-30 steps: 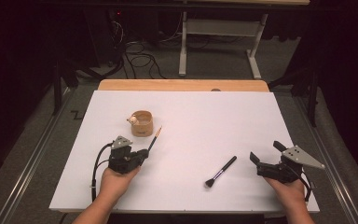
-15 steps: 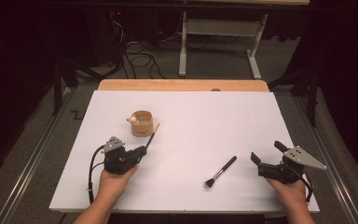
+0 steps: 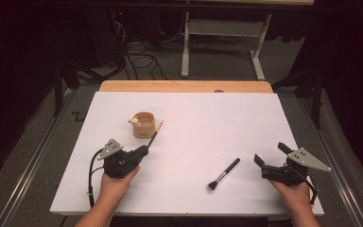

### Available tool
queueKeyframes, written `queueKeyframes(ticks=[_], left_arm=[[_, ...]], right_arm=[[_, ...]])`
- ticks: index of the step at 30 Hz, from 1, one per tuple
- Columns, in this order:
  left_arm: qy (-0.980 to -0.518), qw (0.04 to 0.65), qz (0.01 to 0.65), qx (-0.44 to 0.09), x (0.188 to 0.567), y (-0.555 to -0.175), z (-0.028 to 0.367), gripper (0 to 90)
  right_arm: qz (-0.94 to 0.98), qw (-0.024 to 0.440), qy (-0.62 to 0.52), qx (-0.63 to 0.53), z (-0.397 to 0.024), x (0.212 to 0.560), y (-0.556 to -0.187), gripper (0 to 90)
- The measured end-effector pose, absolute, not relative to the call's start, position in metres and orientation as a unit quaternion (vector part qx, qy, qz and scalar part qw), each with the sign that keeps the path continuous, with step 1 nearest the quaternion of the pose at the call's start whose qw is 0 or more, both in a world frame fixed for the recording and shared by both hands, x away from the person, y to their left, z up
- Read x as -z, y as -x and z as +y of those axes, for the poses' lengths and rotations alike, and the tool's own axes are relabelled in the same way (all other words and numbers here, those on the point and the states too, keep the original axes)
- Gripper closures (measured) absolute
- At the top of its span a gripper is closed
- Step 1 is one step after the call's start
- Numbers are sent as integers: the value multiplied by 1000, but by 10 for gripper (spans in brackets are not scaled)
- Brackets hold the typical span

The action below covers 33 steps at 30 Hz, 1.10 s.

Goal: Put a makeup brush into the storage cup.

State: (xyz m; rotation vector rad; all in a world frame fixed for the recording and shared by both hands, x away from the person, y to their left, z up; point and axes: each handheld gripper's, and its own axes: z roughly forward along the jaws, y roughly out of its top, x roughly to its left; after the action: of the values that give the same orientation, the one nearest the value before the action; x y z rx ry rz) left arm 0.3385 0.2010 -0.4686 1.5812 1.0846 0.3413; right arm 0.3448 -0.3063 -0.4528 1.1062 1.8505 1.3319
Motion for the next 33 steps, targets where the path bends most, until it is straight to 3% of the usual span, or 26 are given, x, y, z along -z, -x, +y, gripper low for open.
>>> queueKeyframes(ticks=[14, 33], left_arm=[[-668, 580, 434, -170, 462, -333, 195, 846], [-663, 604, 401, -188, 441, -334, 186, 846]], right_arm=[[702, 288, -399, -515, -293, 446, -341, 7], [718, 251, -314, -568, -204, 389, -354, 26]])
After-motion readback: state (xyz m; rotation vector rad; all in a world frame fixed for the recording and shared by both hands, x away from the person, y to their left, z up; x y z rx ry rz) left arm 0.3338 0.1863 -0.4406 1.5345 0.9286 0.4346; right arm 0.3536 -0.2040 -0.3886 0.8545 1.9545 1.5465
